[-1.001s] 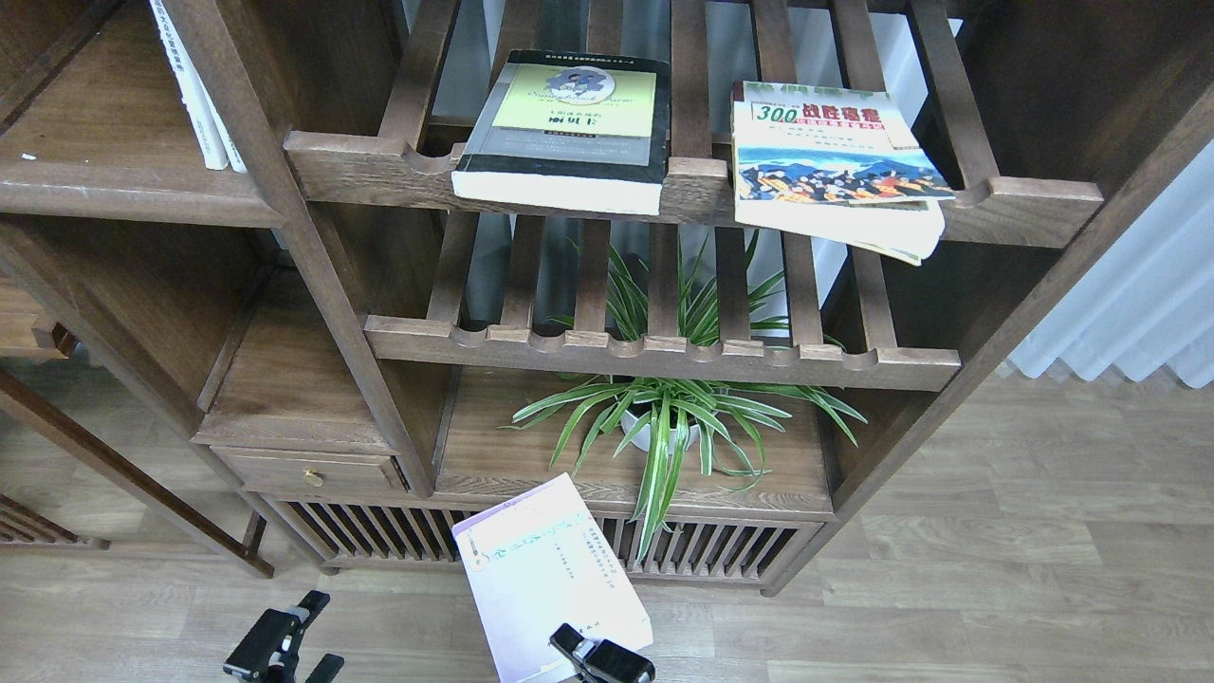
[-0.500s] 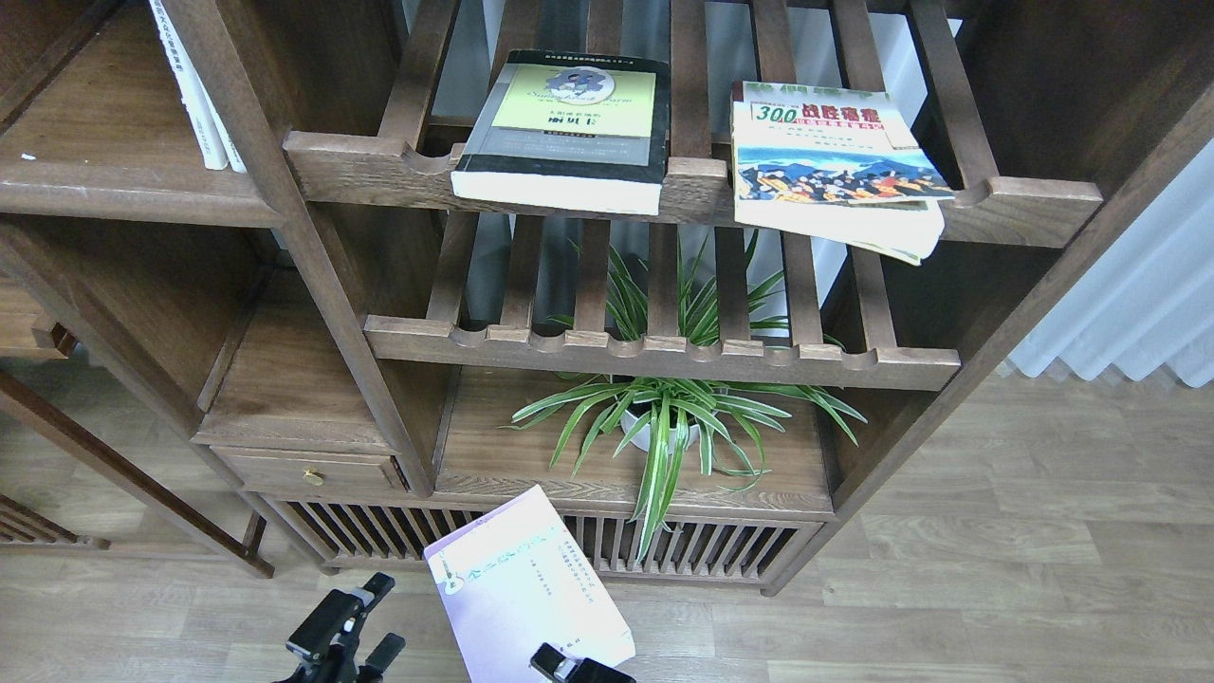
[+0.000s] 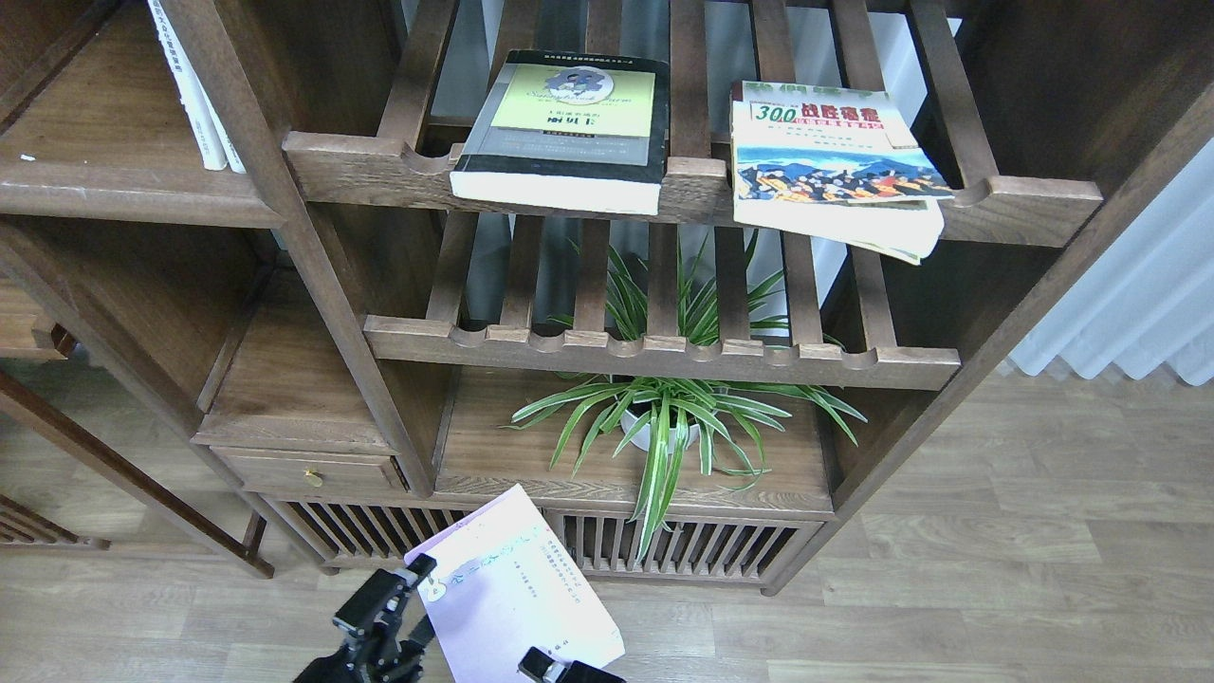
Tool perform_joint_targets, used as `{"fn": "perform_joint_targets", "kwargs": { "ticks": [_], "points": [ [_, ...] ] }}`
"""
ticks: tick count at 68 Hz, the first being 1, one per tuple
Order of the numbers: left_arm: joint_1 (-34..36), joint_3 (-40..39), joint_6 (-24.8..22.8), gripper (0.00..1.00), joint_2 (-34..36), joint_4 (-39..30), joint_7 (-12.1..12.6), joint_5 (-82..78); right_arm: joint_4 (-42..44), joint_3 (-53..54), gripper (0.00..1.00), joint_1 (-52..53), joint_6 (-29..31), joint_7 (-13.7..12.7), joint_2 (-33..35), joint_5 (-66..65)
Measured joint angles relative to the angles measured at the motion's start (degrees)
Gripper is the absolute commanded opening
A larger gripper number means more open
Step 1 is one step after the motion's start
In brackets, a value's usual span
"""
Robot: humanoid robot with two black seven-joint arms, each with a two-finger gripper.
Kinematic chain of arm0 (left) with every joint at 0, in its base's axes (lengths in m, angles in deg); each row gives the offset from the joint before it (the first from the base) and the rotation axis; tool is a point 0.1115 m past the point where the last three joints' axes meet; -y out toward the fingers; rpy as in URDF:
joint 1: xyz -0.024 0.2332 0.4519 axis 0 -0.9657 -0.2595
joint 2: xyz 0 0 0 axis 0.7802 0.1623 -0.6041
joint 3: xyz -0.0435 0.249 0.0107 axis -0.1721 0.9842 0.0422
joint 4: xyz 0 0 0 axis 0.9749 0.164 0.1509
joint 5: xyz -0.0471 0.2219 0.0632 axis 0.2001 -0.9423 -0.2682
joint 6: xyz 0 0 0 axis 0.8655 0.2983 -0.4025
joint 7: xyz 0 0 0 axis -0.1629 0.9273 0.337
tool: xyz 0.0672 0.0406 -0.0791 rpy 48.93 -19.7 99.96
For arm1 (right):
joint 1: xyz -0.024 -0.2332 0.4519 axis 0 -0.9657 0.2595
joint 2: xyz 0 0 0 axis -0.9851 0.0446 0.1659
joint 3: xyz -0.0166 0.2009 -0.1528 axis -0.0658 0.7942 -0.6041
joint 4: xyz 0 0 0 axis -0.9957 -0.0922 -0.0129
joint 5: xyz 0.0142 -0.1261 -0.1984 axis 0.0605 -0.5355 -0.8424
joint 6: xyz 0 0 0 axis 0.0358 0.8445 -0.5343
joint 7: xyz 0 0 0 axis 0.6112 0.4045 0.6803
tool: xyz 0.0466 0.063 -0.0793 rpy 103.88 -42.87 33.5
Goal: Organize books on shelf
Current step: 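Lower the white booklet toward the left gripper below the shelf, then take the white booklet with the left gripper and carry it outward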
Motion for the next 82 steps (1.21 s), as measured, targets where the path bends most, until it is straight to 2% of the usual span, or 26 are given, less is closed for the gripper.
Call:
{"fn": "perform_joint_targets", "kwargs": {
  "ticks": [7,8,13,20,28,33,48,53,54,56,58,62,73,76,82],
  "points": [
    [0.2,0.1,0.0,0.64,-0.3,0.1,0.0,-1.2,0.0,0.0,0.07,0.0,0.0,0.0,0.0,0.0],
    [0.5,0.1,0.0,0.57,-0.6,0.3,0.0,-1.6,0.0,0.0,0.07,0.0,0.0,0.0,0.0,0.0],
    [0.9,0.1,0.0,0.54,-1.0,0.4,0.0,-1.7,0.0,0.0,0.07,0.0,0.0,0.0,0.0,0.0],
    [1.2,0.1,0.0,0.43,-1.5,0.5,0.0,-1.8,0.0,0.0,0.07,-0.1,0.0,0.0,0.0,-0.1],
    [1.2,0.1,0.0,0.25,-1.7,0.5,0.0,-1.9,0.0,0.0,0.07,-0.1,0.0,0.0,0.0,-0.1],
    [1.1,0.1,0.0,0.08,-1.7,0.5,0.1,-1.8,0.0,0.0,0.07,-0.1,0.0,0.0,0.0,-0.1],
    [1.1,0.1,0.0,0.05,-1.5,0.5,0.4,-1.9,0.2,0.0,0.10,-0.1,0.0,0.0,0.0,-0.1],
    [1.1,0.1,0.0,0.05,-1.4,0.5,0.4,-2.0,0.2,0.0,0.20,-0.1,0.0,0.0,0.0,-0.1],
    [1.1,0.1,0.0,0.05,-1.4,0.5,0.4,-2.0,0.2,0.0,0.35,-0.1,0.0,0.0,0.0,-0.1],
    [1.1,0.1,0.0,0.05,-1.4,0.5,0.4,-2.0,0.2,0.0,0.45,-0.1,0.0,0.0,0.0,-0.1],
    [1.0,0.1,0.0,0.05,-1.4,0.5,0.4,-2.0,0.2,0.0,0.50,-0.1,0.0,0.0,0.0,-0.1],
    [0.8,0.1,0.0,0.05,-1.4,0.5,0.4,-2.0,0.2,0.0,0.66,-0.1,0.0,0.0,0.0,-0.2],
    [0.4,0.1,0.0,0.05,-1.6,0.5,0.4,-2.0,-0.4,0.0,0.85,-0.1,0.0,0.0,0.0,-2.8],
    [0.3,0.0,0.0,0.05,-1.6,0.5,0.4,-2.0,-0.4,0.0,1.00,-0.1,0.0,0.0,0.0,-3.2],
    [0.2,-1.2,0.0,0.05,-1.4,0.5,0.4,-2.0,-0.5,0.0,1.00,0.0,0.0,0.0,0.0,-3.4]
  ]
}}
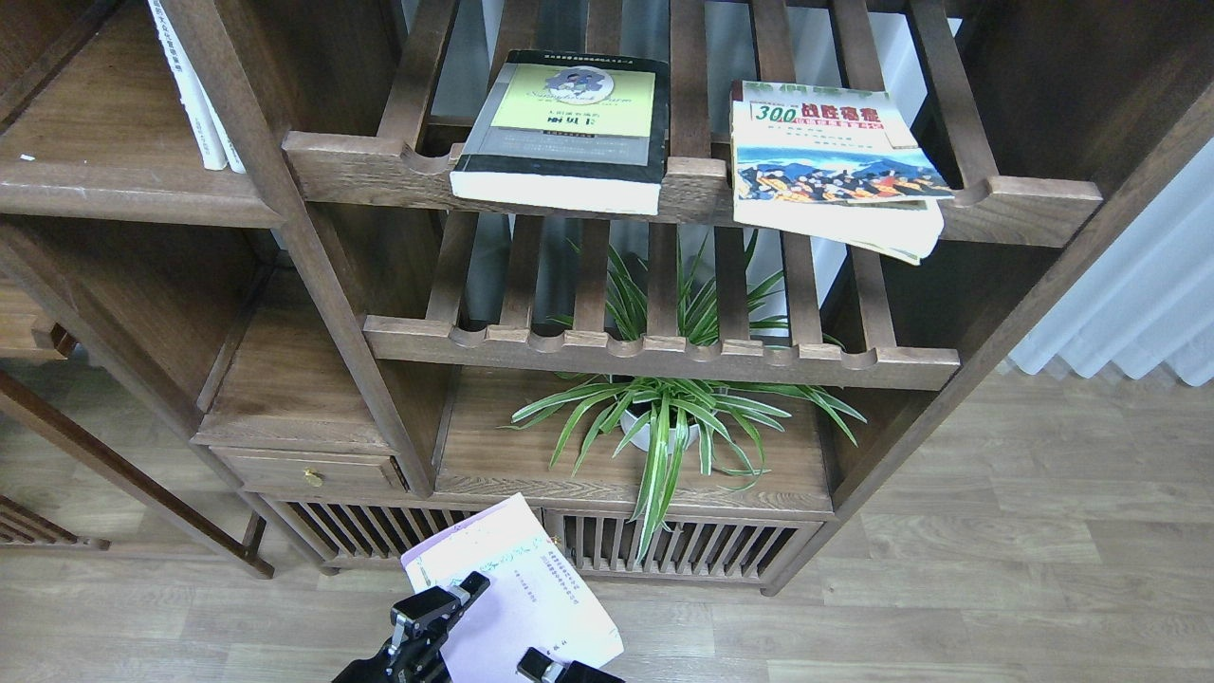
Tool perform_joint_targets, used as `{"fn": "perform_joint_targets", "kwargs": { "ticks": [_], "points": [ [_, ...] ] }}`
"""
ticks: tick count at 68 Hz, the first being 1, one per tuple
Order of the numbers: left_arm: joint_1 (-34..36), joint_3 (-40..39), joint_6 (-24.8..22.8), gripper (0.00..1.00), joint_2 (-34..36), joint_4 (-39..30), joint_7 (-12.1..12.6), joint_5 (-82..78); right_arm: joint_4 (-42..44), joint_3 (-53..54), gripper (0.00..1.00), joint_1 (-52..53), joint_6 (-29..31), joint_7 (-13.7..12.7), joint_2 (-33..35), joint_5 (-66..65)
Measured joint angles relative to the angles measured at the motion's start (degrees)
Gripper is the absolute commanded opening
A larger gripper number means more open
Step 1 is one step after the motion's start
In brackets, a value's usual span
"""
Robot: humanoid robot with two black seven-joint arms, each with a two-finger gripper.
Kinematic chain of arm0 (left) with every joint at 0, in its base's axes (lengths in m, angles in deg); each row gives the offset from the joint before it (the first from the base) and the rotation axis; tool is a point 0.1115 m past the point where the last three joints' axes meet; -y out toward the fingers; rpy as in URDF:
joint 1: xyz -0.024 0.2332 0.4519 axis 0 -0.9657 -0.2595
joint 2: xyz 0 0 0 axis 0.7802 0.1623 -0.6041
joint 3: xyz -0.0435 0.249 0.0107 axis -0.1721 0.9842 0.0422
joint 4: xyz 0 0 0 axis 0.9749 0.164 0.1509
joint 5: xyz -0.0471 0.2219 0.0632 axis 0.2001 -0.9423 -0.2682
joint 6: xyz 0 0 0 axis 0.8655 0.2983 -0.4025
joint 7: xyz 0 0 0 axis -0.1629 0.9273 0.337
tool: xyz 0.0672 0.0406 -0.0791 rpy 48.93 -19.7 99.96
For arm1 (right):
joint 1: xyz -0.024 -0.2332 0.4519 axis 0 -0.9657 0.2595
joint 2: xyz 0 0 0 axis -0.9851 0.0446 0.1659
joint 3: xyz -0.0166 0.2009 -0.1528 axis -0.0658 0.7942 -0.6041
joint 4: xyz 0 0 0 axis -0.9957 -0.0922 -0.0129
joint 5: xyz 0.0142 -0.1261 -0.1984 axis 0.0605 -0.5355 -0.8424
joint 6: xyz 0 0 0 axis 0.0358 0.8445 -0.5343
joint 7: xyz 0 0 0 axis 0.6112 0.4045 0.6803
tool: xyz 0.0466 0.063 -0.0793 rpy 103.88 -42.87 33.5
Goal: Organize books on shelf
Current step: 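Take the white booklet with the left gripper and carry it outward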
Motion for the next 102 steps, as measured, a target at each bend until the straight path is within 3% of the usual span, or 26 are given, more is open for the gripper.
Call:
{"fn": "perform_joint_targets", "kwargs": {
  "ticks": [17,38,75,102],
  "points": [
    [-4.6,-6.1,0.0,0.05,2.1,-0.3,0.4,0.4,0.0,-0.6,1.00,1.2,0.0,0.7,0.0,-0.2],
    [-10.8,-14.7,0.0,0.06,4.0,-1.3,3.0,0.2,0.4,1.4,1.00,2.3,0.0,0.6,-0.1,0.2],
    [-16.6,-26.9,0.0,0.07,4.9,-3.4,3.0,0.2,2.6,6.2,1.00,2.3,0.0,0.2,0.0,0.2],
    [-22.5,-33.8,0.0,0.08,8.3,-12.1,3.1,-0.3,4.4,7.6,1.00,1.9,0.0,0.1,0.0,0.2]
  ]
}}
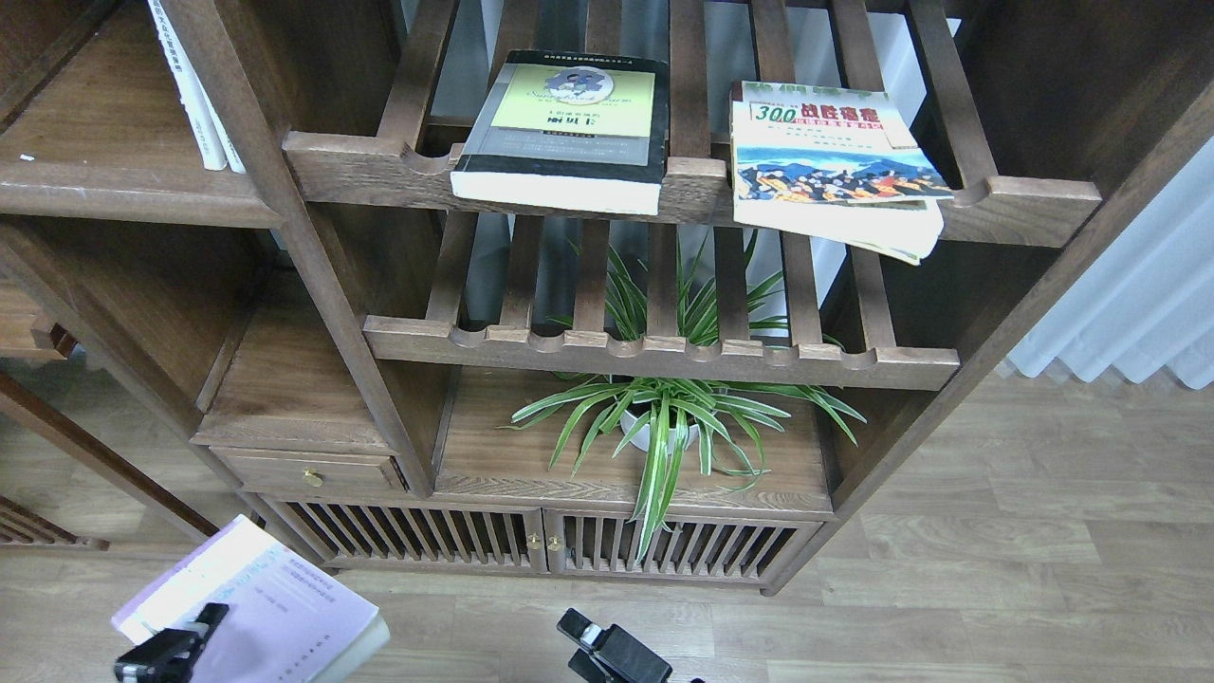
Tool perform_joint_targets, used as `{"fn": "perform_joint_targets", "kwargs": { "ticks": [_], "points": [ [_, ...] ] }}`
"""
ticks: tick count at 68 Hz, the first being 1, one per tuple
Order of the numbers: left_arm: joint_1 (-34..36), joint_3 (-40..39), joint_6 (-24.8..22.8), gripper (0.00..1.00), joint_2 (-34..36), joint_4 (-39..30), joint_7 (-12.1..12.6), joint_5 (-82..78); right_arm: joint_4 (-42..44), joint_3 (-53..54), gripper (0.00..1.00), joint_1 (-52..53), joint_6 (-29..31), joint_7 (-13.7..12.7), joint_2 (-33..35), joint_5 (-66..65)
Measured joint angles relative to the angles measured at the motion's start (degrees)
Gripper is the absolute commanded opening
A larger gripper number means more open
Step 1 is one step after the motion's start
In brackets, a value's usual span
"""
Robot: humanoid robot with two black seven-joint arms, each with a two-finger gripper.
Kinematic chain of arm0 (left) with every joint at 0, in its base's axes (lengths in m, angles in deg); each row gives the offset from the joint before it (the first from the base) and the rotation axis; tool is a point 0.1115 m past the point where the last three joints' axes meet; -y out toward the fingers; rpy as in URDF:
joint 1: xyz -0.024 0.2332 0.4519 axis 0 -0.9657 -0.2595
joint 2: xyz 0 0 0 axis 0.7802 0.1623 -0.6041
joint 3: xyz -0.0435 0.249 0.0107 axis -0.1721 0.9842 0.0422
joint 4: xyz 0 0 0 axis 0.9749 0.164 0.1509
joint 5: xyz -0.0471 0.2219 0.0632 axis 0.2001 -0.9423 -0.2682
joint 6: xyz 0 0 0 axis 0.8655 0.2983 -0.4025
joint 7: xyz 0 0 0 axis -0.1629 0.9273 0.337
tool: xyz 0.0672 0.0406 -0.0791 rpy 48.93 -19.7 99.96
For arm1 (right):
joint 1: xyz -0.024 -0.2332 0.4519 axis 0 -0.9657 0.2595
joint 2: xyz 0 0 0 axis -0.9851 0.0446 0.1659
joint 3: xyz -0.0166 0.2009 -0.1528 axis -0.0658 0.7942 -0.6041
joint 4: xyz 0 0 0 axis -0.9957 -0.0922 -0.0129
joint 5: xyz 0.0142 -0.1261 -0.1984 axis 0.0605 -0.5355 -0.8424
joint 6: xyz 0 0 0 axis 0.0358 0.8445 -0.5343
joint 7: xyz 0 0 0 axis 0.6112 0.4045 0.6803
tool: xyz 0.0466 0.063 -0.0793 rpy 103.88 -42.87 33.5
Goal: Organize books on shelf
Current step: 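Take the white booklet with the left gripper and carry it outward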
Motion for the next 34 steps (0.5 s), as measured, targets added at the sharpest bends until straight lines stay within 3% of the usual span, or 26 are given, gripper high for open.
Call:
{"fn": "perform_joint_targets", "kwargs": {
  "ticks": [34],
  "points": [
    [-1.2,-12.3,0.0,0.11,1.8,-4.9,0.8,-5.6,0.1,-0.7,1.00,-0.3,0.0,-0.1,0.0,0.1]
  ]
}}
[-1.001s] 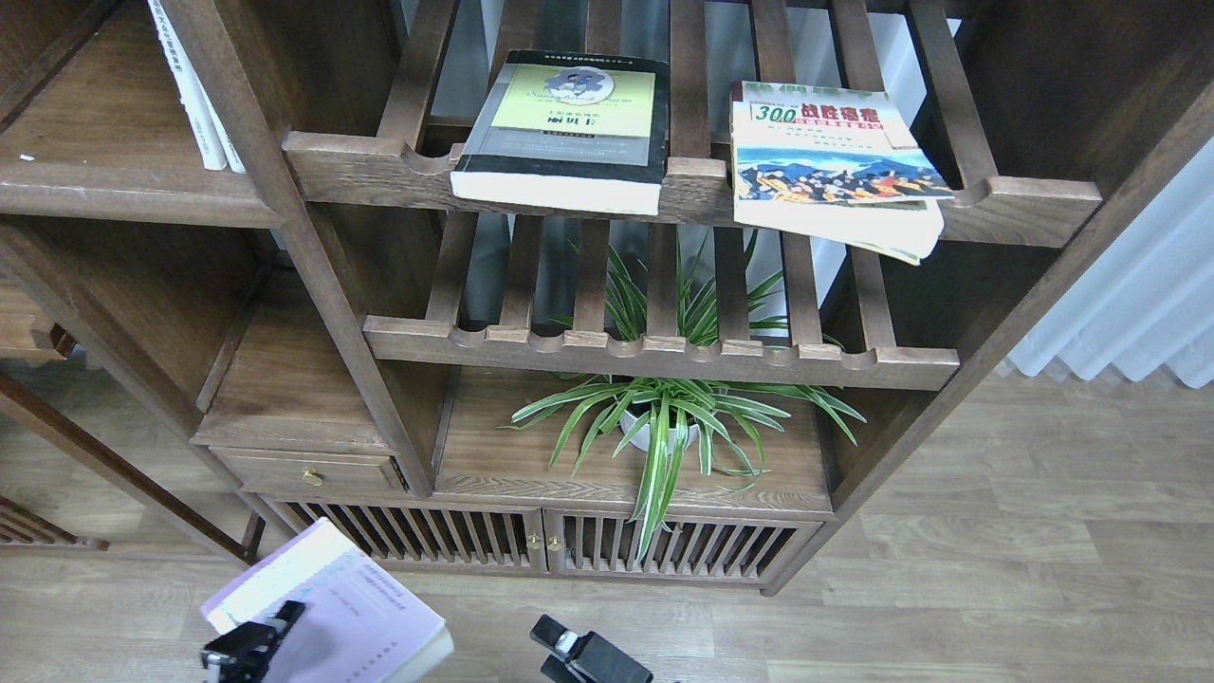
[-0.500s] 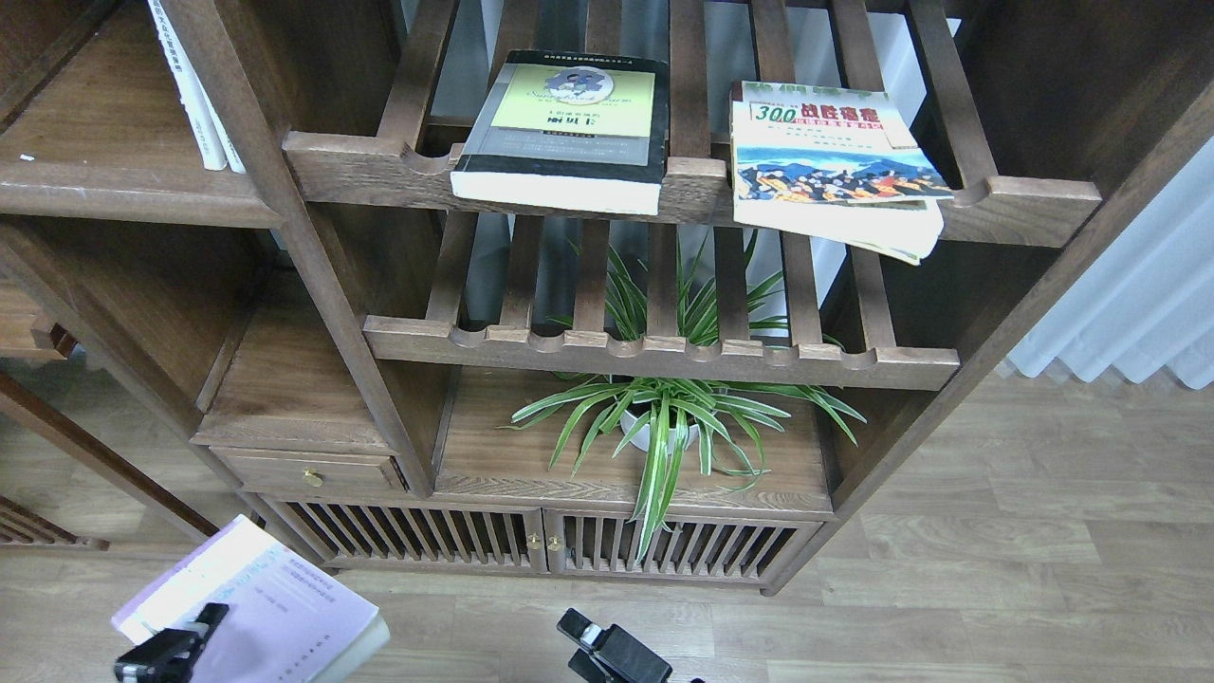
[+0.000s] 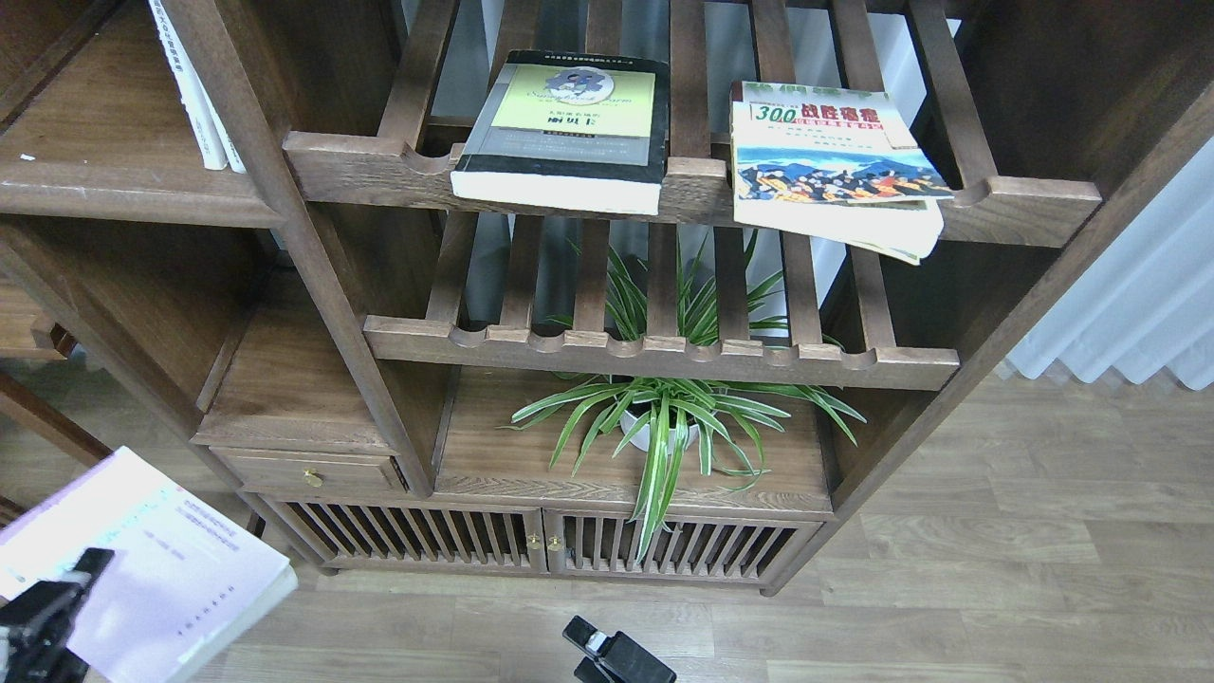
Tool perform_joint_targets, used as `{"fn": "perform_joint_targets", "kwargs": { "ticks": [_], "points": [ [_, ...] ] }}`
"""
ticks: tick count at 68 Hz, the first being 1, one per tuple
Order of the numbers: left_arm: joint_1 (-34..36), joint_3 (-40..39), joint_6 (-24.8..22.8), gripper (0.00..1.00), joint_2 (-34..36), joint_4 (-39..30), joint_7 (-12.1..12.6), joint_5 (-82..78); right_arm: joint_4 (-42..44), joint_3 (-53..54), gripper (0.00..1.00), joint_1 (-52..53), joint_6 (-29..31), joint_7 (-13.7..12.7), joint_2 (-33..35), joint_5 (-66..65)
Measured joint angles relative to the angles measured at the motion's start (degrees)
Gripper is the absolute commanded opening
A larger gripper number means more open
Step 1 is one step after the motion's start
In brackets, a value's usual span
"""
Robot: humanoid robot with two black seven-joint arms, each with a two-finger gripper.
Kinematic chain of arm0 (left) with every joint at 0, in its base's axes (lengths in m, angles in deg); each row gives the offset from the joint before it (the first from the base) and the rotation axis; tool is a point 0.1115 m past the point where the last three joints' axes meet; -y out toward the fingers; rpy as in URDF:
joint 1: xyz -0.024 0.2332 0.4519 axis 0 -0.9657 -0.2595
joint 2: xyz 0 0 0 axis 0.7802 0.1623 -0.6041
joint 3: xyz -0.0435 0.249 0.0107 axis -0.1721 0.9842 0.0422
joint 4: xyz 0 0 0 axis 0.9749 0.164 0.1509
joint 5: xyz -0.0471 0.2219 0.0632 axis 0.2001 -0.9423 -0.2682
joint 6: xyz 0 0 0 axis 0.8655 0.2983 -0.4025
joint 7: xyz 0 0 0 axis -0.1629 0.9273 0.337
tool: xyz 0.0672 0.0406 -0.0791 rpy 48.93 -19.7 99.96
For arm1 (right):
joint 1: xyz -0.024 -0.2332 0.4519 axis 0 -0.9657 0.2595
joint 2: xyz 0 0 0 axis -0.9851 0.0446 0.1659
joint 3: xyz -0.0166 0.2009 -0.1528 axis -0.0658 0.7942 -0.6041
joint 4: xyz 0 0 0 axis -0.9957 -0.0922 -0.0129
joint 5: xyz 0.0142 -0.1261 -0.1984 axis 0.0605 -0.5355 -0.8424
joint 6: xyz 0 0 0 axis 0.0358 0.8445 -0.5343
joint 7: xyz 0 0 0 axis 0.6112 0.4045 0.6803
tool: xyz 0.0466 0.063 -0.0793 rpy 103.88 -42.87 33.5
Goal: Organize books on shelf
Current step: 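Take the white booklet with the left gripper and carry it outward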
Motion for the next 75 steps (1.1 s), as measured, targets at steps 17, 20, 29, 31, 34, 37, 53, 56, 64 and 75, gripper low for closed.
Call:
{"fn": "perform_joint_targets", "kwargs": {
  "ticks": [17,20,29,31,34,37,53,56,64,75],
  "points": [
    [0.0,-1.3,0.0,0.11,0.0,-0.1,1.3,-1.3,0.1,0.1,1.00,0.0,0.0,0.0,0.0,0.0],
    [0.1,-1.3,0.0,0.11,0.0,0.4,1.3,-1.3,0.3,0.0,1.00,0.0,0.0,0.0,0.0,0.0],
    [0.1,-1.9,0.0,0.11,-0.1,1.2,1.4,-1.4,1.2,-0.9,1.00,0.6,0.0,-0.1,0.0,-0.1],
    [0.1,-2.3,0.0,0.11,-0.1,1.3,1.4,-1.4,1.3,-1.0,1.00,0.7,0.0,-0.1,0.0,-0.1],
    [0.0,-2.9,0.0,0.11,-0.1,1.3,1.4,-1.5,1.3,-1.1,1.00,0.9,0.0,-0.1,0.0,-0.1],
    [-0.1,-3.3,0.0,0.11,-0.1,1.3,1.4,-1.6,1.3,-1.1,1.00,1.0,0.0,-0.1,0.0,-0.1],
    [-0.6,-5.4,0.0,0.11,0.0,1.3,2.3,-2.2,1.2,-1.2,1.00,0.9,0.0,-0.1,0.0,-0.2],
    [-0.7,-5.6,0.0,0.11,0.0,1.4,2.5,-2.5,1.2,-1.3,1.00,1.0,0.0,-0.1,0.0,-0.2],
    [-0.8,-5.9,0.0,0.11,-0.1,1.4,2.7,-4.1,1.3,-1.2,1.00,2.0,0.0,-0.2,0.0,-0.3],
    [-0.8,-7.6,0.0,0.12,-0.3,1.4,2.8,-6.0,2.0,-0.8,1.00,2.5,0.0,-0.1,0.0,-0.2]
  ]
}}
